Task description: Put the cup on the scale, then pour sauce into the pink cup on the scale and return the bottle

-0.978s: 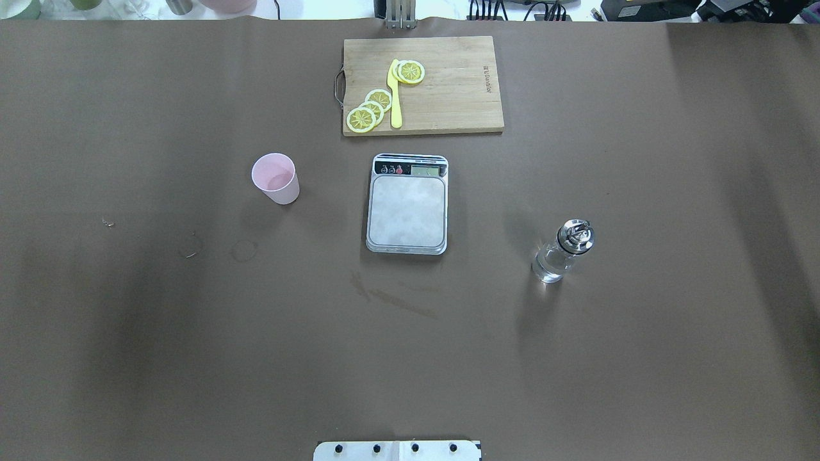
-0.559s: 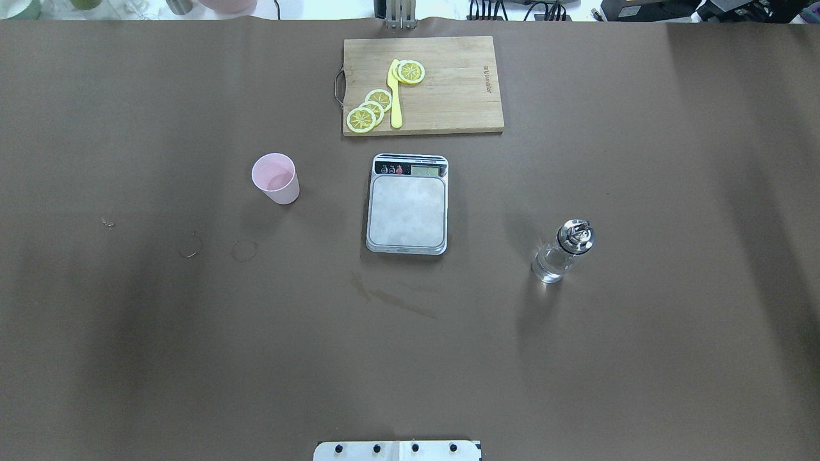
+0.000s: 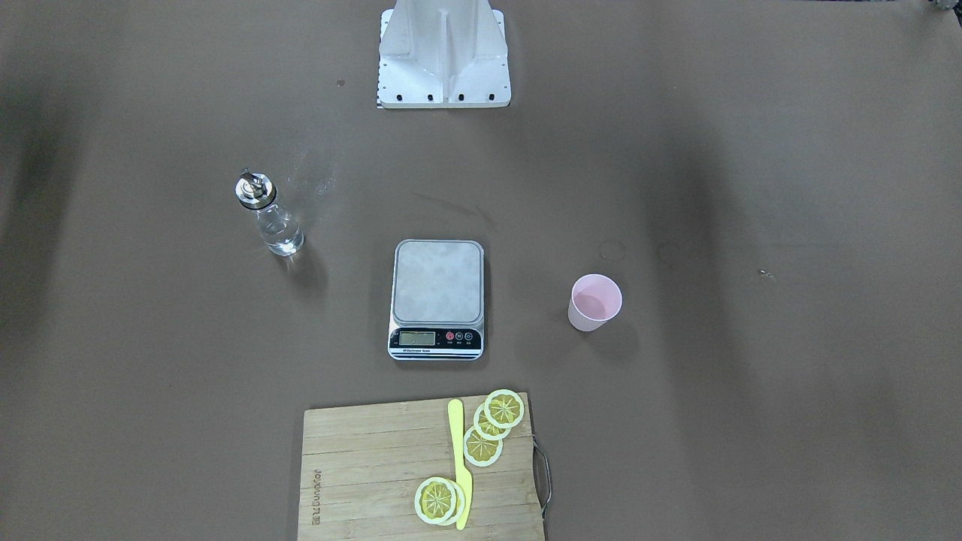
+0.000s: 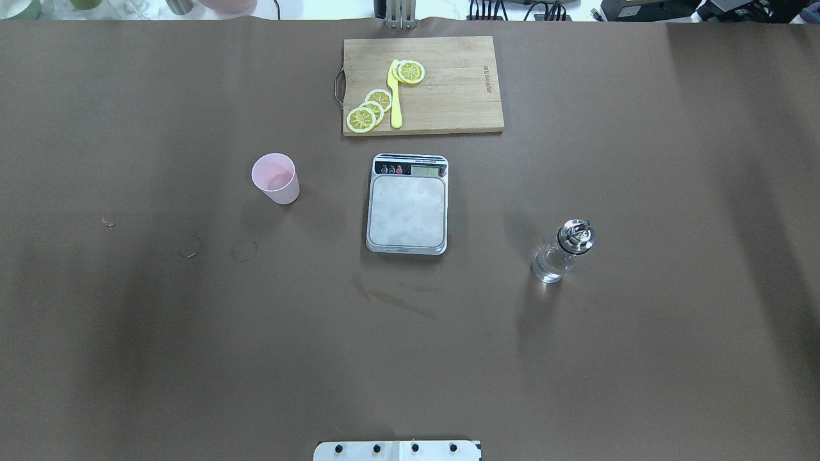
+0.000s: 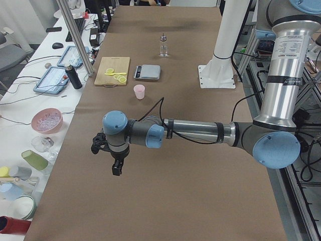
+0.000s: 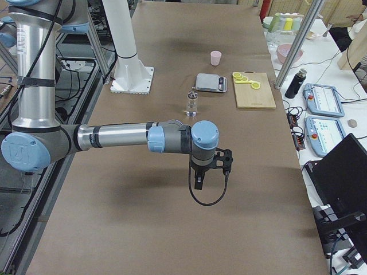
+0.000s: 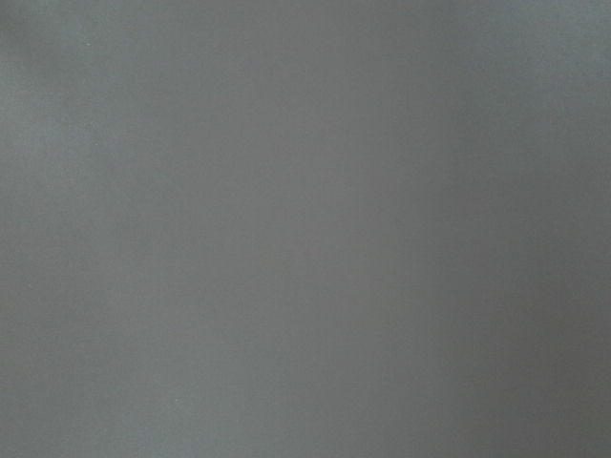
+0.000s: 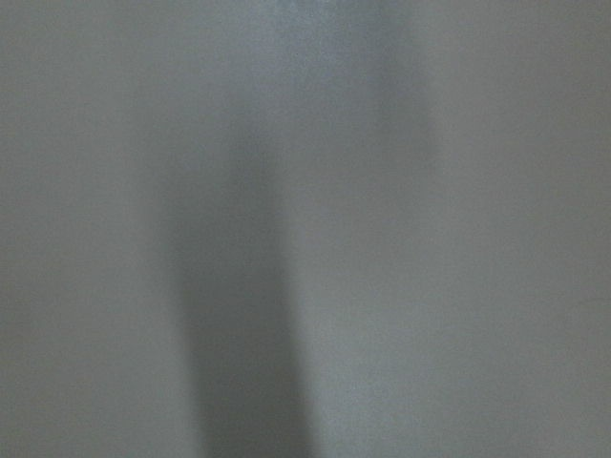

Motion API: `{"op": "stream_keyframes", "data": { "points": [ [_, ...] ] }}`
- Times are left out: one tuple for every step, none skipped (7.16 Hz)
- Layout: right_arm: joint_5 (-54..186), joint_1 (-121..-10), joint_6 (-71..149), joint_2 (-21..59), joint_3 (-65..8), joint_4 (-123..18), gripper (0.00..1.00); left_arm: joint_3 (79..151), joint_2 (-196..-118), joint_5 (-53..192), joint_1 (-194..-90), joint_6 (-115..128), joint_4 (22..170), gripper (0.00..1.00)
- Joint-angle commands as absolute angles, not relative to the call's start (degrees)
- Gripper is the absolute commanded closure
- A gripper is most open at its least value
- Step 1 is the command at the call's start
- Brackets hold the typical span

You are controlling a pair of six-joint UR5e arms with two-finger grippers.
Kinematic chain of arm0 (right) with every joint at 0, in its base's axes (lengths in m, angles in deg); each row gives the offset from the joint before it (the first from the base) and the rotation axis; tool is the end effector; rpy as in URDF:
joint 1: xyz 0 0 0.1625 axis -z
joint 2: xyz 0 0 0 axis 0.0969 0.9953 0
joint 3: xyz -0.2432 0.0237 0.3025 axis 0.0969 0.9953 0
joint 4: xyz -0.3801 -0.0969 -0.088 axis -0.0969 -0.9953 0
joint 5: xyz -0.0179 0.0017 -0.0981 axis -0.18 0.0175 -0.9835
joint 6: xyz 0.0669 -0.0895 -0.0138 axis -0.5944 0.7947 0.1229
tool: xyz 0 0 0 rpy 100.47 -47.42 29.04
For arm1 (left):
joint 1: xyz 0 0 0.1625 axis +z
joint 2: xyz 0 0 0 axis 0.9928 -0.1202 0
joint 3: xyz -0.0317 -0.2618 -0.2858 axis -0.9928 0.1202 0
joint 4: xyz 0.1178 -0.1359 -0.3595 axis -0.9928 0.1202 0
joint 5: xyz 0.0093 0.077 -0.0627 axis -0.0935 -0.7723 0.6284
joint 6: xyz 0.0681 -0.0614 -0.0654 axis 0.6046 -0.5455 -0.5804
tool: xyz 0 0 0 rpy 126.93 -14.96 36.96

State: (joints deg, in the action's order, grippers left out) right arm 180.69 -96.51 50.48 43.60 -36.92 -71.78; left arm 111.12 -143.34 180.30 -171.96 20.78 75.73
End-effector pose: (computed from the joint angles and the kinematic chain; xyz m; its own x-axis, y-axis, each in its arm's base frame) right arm 0.0572 -0.4453 0.5791 0.6669 0.0855 0.7402 -0.0761 0.9960 -0.0465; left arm -0.0473 -0.5324 0.5959 0.7405 0.1169 -0.6618 -0.0166 0.9876 0.1559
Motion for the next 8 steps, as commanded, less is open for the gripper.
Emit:
{"op": "stream_keyframes", "data": {
  "points": [
    [180.9, -96.44, 50.4, 43.59, -36.95, -71.8, 0.0, 111.15, -143.72, 180.45, -171.96, 20.48, 75.6, 0.01],
    [180.99, -96.44, 50.4, 43.68, -37.12, -71.8, 0.0, 111.23, -143.64, 180.45, -171.96, 20.57, 75.69, 0.01],
    [180.99, -96.27, 50.4, 43.5, -37.21, -71.8, 0.0, 111.23, -143.81, 180.45, -171.96, 20.48, 75.6, 0.01],
    [180.99, -96.09, 50.4, 43.24, -37.21, -71.8, 0.0, 111.23, -143.99, 180.53, -171.96, 20.66, 75.78, 0.01],
    [181.6, -95.92, 50.4, 43.15, -37.21, -71.88, 0.0, 111.58, -144.07, 180.53, -171.96, 20.83, 75.78, 0.01],
    [182.74, -95.91, 50.31, 42.98, -37.21, -71.88, 0.0, 111.85, -144.51, 180.53, -171.7, 20.92, 75.78, 0.01],
    [184.23, -95.91, 50.31, 42.97, -37.38, -72.58, 0.0, 111.67, -146.08, 180.36, -171.0, 20.66, 75.17, 0.01],
    [184.33, -95.91, 50.31, 42.97, -38.08, -72.76, 0.0, 111.5, -146.97, 180.1, -169.95, 20.4, 75.16, 0.01]
  ]
}}
